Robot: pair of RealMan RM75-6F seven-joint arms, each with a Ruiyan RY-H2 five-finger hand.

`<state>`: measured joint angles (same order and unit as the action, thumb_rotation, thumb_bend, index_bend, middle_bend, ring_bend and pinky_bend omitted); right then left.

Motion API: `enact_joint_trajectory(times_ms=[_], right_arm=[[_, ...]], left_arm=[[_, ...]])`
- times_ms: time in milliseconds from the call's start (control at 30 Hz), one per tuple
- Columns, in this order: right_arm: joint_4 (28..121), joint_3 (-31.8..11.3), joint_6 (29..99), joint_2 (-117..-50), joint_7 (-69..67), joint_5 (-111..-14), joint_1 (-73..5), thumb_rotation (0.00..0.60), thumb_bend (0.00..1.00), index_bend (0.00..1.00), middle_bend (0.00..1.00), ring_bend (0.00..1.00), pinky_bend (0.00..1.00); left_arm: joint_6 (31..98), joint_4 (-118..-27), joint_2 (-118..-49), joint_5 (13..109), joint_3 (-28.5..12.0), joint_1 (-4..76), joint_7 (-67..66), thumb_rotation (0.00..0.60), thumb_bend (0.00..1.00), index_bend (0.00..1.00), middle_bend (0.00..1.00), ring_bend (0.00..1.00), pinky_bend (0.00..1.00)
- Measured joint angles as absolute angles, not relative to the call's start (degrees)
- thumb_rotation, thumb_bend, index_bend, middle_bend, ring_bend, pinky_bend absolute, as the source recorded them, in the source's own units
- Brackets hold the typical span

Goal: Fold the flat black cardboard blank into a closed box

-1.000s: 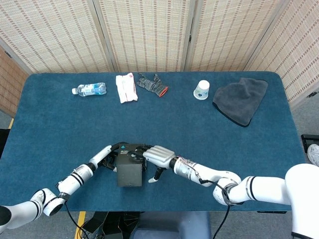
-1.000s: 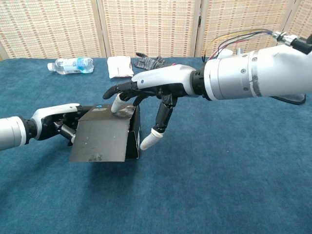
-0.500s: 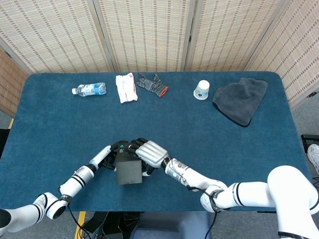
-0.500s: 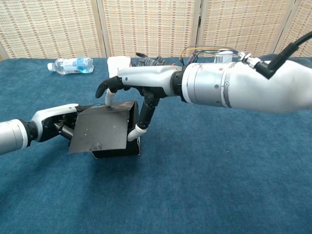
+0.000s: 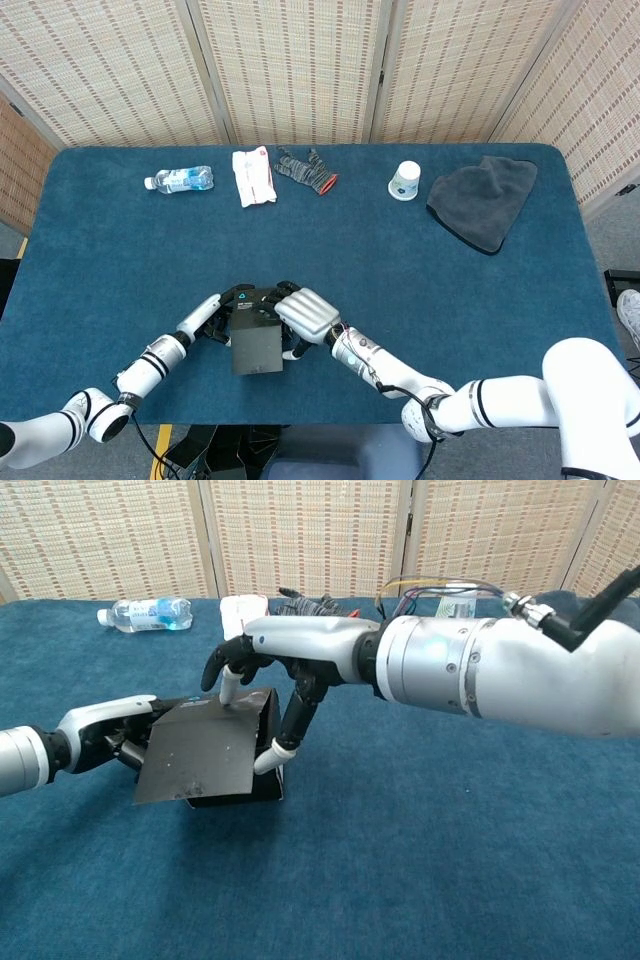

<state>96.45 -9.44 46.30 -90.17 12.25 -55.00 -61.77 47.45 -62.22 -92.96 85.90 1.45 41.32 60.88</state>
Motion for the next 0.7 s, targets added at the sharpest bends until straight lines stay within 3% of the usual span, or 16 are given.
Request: enact_joint_trajectory(times_ms=[367, 467, 700], right_arm=[[98.39, -10.47, 40.93, -87.39, 8.58, -52.54, -61.61, 0.6, 0.0, 0.2, 0.29, 0.23, 0.08], [98.69, -10.92, 40.01, -87.11, 7.04, -52.02, -61.6, 0.6, 0.0, 0.2, 0.33, 0.27, 0.11], [97.57, -10.67, 46.92, -91.37, 10.9, -52.07, -61.21, 0.6, 0.0, 0.21, 0.37, 0.31, 0.13]], left_arm=[[46.67, -63.33, -91.77, 86.68, 1.96, 41.44, 61.01, 0.6, 0.14, 0.1, 0.2, 0.6, 0.76], [46.64, -63.45, -91.73, 86.63, 1.93, 41.37, 60.91, 0.6, 0.14, 0.1, 0.2, 0.6, 0.76], [46.81, -63.63, -91.64, 86.43, 1.67, 41.12, 60.48, 0.6, 0.14, 0.1, 0.2, 0.6, 0.76]])
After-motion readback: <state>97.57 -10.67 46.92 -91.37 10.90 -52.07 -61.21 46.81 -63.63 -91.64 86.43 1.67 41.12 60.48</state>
